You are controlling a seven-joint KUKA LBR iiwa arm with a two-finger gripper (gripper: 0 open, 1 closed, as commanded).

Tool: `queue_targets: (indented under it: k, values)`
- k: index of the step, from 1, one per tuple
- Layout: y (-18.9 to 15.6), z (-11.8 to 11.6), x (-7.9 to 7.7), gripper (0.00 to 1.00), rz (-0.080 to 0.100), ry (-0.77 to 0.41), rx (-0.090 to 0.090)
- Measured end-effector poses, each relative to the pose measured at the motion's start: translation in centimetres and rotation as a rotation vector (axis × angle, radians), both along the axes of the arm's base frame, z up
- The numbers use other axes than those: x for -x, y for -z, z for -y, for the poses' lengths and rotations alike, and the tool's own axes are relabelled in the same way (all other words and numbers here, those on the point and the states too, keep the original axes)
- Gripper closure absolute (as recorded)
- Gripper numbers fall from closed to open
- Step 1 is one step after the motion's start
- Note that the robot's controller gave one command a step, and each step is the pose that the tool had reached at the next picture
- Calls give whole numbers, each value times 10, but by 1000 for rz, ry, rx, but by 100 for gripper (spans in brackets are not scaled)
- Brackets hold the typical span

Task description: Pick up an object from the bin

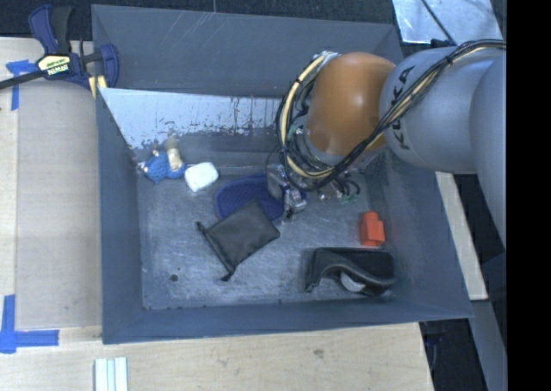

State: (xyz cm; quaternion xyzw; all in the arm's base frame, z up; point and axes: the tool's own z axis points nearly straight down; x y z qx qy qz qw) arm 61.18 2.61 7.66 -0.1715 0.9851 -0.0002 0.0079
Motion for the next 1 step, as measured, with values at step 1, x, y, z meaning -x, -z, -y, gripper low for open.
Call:
queue_targets:
  k: [1]
  values:
    - [-129, -7, 1, 100, -3, -27, 2]
